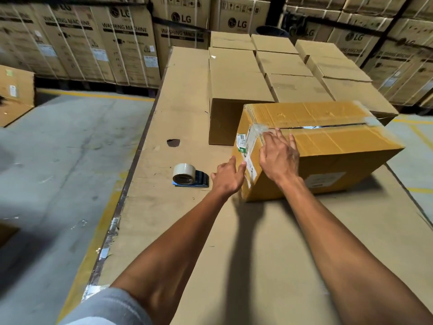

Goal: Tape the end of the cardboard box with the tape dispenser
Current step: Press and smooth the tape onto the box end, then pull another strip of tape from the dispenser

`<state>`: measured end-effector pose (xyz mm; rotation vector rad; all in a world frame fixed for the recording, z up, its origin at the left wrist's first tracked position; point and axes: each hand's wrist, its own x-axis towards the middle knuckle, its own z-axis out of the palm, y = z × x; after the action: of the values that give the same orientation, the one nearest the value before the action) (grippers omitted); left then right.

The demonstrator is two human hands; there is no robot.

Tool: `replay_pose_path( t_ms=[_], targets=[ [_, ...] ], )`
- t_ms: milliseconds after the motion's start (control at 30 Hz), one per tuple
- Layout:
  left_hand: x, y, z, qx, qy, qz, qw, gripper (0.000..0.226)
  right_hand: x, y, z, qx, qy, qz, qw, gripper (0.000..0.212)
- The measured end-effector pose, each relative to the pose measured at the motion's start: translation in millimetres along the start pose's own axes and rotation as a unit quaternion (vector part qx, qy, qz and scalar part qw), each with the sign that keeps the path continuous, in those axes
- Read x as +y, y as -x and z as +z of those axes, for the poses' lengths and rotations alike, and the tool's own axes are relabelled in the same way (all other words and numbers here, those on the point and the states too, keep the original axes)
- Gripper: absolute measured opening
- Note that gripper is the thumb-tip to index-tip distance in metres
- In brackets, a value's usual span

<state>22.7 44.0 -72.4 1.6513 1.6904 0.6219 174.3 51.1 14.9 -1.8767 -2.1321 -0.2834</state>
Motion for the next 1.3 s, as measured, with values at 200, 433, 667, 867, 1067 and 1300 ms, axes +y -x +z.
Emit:
replay_pose_path(
  t_ms=[200,433,667,867,1067,1300],
  targets=[
    [-75,-5,-44,0.036,-0.1,0.015,0.994,0.058,-61,22,36,0.118,-0.048,-0.126,0.984,0.042],
    [-149,-1,-77,0.044,-0.169,0.008,0.985,0.057,-100,31,110,-0.015,-0.121,-0.061,0.991,0.024],
    [-187,-26,-85,0.035,-0.214,0.064,0.974,0.081,-120,18,163,-0.25,-0.128,0.045,0.959,0.048],
    [-214,-45,-79,0.002,-0.172,0.059,0.983,0.112,-128,4,190,-0.304,-0.21,0.155,0.916,0.053],
    [-223,-44,-68,0.03,-0.138,0.073,0.987,0.111,-130,-5,202,-0.295,-0.292,0.278,0.866,0.036],
    [-217,-40,-67,0.025,-0.163,0.078,0.983,0.115,-136,-9,212,-0.248,-0.29,0.297,0.875,0.011]
  ],
)
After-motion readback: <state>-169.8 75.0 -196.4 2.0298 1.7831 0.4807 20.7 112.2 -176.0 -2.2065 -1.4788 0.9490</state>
